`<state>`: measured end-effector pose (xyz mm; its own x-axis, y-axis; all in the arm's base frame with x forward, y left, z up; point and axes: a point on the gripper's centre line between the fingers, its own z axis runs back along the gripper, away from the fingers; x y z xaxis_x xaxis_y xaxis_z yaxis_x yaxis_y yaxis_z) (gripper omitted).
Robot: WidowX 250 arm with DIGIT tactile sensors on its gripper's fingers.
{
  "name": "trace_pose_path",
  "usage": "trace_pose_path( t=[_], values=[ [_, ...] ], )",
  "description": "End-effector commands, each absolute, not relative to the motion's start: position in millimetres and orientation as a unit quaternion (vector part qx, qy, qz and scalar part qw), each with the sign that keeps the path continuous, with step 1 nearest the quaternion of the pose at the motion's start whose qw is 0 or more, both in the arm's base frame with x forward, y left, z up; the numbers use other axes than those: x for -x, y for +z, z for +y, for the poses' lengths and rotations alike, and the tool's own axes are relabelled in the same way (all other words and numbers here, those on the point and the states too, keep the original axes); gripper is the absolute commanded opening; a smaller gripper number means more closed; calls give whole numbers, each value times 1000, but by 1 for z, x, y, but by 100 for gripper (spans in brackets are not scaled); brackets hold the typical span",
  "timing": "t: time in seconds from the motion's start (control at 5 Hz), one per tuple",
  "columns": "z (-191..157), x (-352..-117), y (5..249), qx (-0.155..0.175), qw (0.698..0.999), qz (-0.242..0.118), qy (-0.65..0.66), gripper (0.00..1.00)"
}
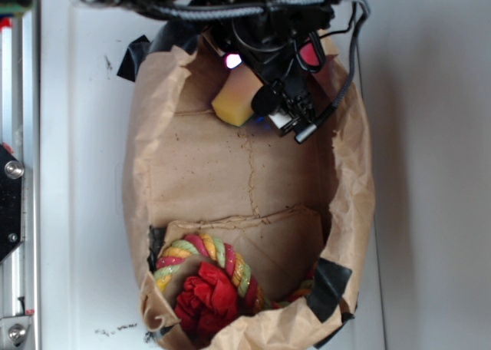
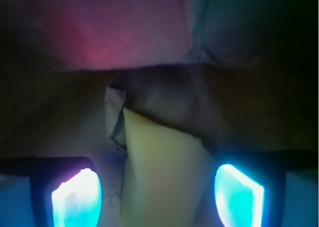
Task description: Grab the green sponge.
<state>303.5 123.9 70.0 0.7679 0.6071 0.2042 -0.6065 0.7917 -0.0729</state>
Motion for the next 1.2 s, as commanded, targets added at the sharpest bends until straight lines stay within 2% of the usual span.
trace_pose_path(
  t=[0.0,1.0],
  values=[
    [138,-304,81,-17,936,-141,322,100],
    [115,-307,45,-50,946,-130,292,100]
  ],
)
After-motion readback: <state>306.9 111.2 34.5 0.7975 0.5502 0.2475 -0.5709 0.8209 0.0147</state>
